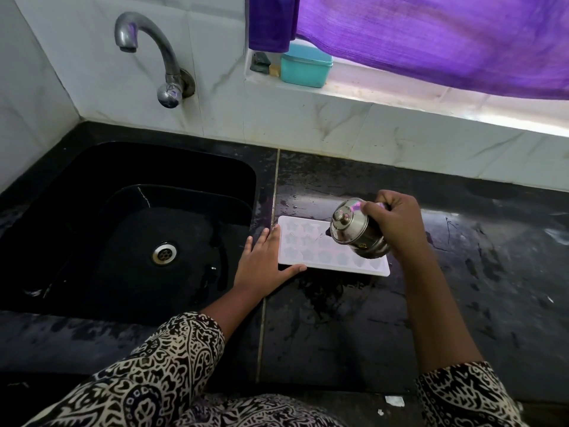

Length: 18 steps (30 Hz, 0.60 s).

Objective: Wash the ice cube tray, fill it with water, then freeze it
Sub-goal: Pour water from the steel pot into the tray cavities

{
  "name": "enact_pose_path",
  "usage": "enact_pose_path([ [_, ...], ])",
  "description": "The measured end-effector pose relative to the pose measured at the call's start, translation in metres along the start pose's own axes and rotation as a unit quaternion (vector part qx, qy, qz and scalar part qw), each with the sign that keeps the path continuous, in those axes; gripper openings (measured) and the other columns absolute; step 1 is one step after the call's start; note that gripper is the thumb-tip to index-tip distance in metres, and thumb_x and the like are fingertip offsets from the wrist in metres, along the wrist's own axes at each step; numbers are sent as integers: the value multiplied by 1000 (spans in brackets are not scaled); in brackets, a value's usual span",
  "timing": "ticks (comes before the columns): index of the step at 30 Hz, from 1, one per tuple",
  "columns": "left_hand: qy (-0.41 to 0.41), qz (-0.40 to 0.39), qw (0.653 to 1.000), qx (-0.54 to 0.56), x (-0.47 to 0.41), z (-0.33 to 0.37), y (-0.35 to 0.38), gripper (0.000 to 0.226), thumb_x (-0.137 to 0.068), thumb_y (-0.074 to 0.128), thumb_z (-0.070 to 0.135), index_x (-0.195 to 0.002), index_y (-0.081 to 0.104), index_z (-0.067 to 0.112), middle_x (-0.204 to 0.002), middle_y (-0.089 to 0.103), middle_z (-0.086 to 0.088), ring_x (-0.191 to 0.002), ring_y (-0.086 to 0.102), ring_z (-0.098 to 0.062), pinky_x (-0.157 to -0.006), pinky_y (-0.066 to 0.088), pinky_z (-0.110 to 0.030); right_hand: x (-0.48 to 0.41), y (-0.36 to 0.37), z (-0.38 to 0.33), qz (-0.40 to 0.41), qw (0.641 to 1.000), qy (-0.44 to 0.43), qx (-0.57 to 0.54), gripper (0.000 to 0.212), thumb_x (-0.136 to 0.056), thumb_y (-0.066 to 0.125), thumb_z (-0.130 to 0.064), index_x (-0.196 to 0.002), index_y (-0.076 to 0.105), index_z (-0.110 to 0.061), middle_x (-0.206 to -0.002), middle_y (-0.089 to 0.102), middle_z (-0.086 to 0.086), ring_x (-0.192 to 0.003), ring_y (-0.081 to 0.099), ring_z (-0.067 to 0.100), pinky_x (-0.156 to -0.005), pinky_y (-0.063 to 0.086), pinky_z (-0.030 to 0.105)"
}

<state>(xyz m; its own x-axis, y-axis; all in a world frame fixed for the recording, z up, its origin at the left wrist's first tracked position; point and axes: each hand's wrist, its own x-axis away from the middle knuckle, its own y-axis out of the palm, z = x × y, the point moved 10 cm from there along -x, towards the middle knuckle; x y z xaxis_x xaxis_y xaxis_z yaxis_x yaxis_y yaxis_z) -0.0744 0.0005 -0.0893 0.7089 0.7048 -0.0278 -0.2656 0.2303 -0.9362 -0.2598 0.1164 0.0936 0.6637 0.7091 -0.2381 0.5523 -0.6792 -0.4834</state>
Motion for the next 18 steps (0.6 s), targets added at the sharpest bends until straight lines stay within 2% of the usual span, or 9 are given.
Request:
enact_pose_path([
  [5,1,4,1000,-2,0,0,-1,123,-65,7,94,-155,6,10,-162,22,-4,-150,12,-17,-120,6,-42,2,-2,5,9,1000,14,-26,35,-76,66,-8,-55,39,-13,-55,33,8,-54,32,17,-55,32,30],
  [10,0,4,1000,-8,0,0,0,123,-65,8,93,-155,6,10,-162,22,-4,-150,12,-16,-120,7,-42,6,-7,19,40,992,56,-105,38,-75,68,-4,-54,37,-13,-57,32,7,-57,30,18,-54,29,29],
  [18,0,3,1000,-2,0,-1,0,124,-64,8,94,-156,6,11,-161,23,-4,-150,12,-16,-120,6,-42,17,-13,54,103,941,154,-283,34,-77,60,0,-55,40,-16,-52,38,0,-54,34,13,-54,32,28],
])
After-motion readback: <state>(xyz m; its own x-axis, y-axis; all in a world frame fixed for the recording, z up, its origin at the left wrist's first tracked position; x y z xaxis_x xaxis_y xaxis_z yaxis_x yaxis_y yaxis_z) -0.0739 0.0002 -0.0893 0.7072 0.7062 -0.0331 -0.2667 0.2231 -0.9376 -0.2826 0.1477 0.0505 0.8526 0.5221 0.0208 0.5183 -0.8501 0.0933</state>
